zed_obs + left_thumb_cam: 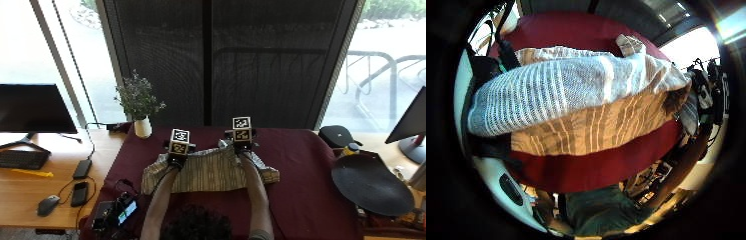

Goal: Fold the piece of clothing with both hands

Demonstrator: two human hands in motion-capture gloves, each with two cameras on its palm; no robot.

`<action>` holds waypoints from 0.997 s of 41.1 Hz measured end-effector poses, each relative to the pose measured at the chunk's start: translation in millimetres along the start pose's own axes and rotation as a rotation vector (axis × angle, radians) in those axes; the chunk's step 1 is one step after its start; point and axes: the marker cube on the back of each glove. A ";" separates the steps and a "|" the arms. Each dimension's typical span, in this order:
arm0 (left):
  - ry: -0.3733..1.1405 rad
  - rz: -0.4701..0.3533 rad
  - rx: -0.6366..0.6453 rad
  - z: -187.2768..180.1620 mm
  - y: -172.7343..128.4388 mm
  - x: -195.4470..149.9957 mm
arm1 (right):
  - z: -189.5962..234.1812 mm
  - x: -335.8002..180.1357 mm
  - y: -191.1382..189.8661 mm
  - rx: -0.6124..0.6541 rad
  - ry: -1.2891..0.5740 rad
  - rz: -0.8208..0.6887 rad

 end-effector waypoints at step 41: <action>0.292 0.039 -0.239 159.8 39.4 26.3 | 176.2 126.1 149.2 -0.190 -0.394 0.679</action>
